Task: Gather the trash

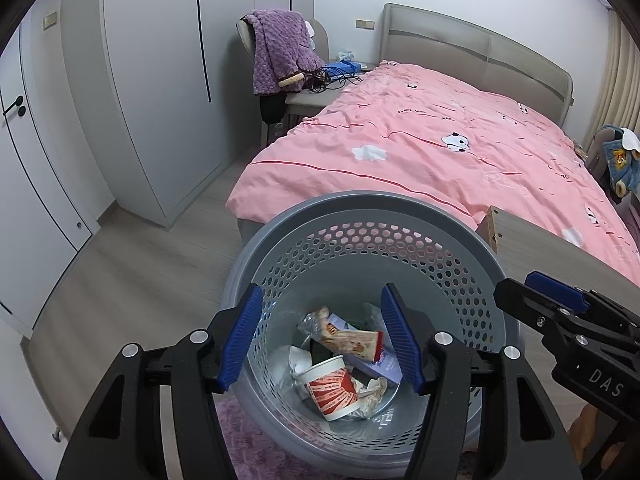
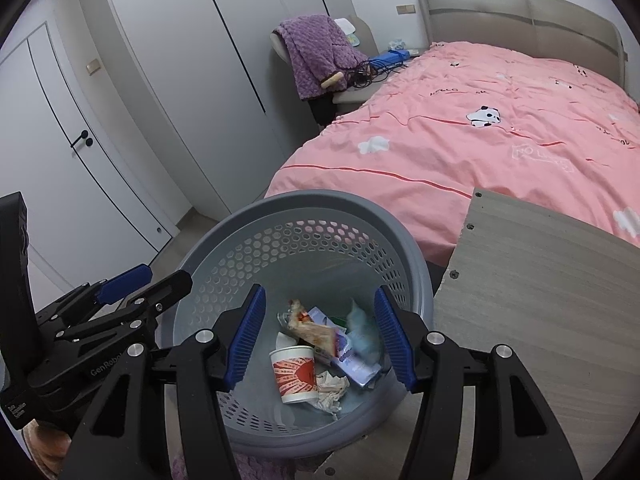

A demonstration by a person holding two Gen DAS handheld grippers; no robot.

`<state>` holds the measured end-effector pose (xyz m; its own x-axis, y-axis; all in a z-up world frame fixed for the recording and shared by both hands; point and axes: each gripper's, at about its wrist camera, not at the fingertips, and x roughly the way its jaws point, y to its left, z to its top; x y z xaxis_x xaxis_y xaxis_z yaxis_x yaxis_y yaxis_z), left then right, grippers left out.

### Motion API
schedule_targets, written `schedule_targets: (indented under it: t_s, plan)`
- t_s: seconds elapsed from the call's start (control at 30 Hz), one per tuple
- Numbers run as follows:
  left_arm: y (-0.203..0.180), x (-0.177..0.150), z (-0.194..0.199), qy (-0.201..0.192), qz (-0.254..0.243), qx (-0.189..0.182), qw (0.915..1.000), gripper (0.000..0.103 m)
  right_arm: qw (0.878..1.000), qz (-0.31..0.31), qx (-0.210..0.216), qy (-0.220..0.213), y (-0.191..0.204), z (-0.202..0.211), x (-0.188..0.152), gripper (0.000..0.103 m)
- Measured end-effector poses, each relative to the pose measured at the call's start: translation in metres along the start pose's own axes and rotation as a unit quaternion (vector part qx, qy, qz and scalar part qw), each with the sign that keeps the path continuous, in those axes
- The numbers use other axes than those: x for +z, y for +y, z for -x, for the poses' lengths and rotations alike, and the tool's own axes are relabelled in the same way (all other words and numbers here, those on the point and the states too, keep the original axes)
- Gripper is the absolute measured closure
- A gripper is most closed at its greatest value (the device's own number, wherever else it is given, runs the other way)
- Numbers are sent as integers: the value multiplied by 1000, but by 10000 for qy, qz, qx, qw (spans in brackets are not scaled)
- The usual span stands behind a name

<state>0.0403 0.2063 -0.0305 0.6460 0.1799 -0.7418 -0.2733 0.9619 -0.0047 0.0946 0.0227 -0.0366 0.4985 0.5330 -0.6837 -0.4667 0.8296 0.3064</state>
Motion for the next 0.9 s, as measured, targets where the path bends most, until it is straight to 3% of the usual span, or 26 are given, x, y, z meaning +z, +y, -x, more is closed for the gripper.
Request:
schedule_targets:
  t_s: [0.37,0.9]
  plan:
    - [0,-1,6,-56,-24,105,9999,39,10000,9,-62,-36,0,1,-2,44]
    - [-1,-1,13,-139,-38,278,9995,27,9997,-24,-205,-160,-6,7,-4,30]
